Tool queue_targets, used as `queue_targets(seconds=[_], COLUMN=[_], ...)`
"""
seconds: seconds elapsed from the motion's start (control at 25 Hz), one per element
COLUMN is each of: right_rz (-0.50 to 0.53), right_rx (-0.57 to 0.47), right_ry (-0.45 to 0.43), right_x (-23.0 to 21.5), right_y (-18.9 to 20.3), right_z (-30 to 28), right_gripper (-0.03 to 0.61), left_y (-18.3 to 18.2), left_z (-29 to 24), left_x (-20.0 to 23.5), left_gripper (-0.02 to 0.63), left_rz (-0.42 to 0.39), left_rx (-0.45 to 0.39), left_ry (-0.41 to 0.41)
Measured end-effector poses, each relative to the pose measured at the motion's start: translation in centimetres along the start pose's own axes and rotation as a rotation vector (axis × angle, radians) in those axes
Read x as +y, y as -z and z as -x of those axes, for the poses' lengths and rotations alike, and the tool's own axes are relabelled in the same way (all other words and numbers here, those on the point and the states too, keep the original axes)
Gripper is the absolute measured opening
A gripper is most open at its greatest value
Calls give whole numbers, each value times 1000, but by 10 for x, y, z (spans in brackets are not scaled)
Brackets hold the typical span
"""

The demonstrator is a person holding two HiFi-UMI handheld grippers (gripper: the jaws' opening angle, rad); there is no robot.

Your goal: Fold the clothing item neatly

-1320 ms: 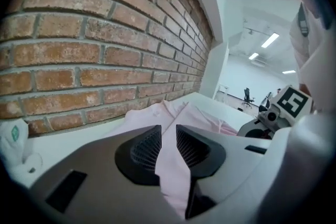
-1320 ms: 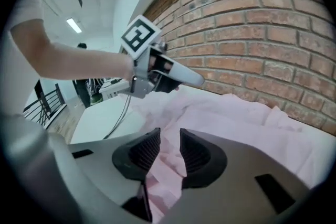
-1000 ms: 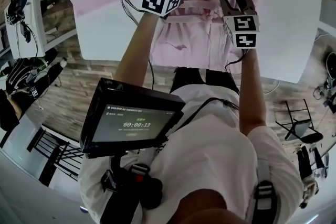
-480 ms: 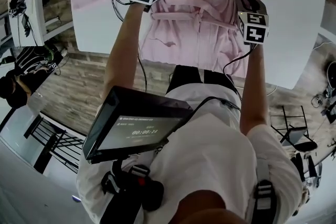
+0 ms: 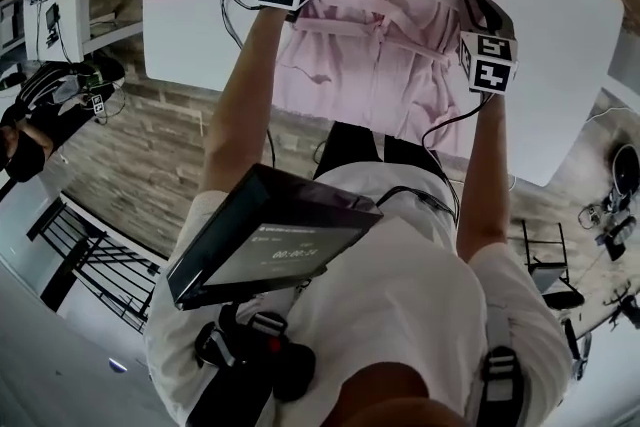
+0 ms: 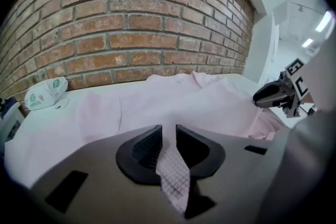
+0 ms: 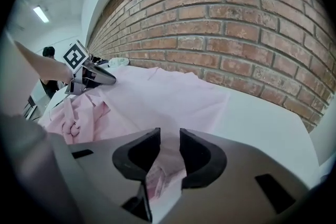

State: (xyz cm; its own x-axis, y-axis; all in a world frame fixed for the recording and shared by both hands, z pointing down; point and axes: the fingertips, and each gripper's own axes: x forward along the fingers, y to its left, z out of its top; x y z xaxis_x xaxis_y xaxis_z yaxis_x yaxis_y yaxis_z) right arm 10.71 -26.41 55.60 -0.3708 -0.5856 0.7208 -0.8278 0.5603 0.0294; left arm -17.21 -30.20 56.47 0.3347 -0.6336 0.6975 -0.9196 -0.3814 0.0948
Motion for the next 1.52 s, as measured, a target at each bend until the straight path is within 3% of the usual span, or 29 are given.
queue_targets(seconds=[0.2,0.36,0.6,0.8,0.88,1.04,1.16,1.36,1.52], right_rz=[35,41,72,97,111,138,143,150,141], right_rx=[-10,19,-57,-127,-161,-235,-278,-299,-314], right_ry=[-20,-22,-45,-130,-164,-256,-301,-306,-254], right_x=[7,4,11,35,44,65,79,89,93], right_y=[-7,1,-26,-51,-62,-80,-88,-81,-69], right_z=[1,-7,5,24,35,63,82,120,164], right_gripper=[117,117,117,115,65,33,5,5,5], left_y=[4,12,-5,-15,-23,-32,-36,-26,-12], left_z=[9,1,25,66,86,135,170,218,252], left_x=[5,9,6,-15,-28,-57,-77,-108,-134], left_gripper=[83,83,83,83,82,2,2,2,2], left_rz=[20,30,22,33,60,82,86,160,112], left_rx=[5,40,-43,-97,-148,-233,-266,-308,-314], left_ry=[-65,-65,-93,-85,-79,-99,-114,-92,-63])
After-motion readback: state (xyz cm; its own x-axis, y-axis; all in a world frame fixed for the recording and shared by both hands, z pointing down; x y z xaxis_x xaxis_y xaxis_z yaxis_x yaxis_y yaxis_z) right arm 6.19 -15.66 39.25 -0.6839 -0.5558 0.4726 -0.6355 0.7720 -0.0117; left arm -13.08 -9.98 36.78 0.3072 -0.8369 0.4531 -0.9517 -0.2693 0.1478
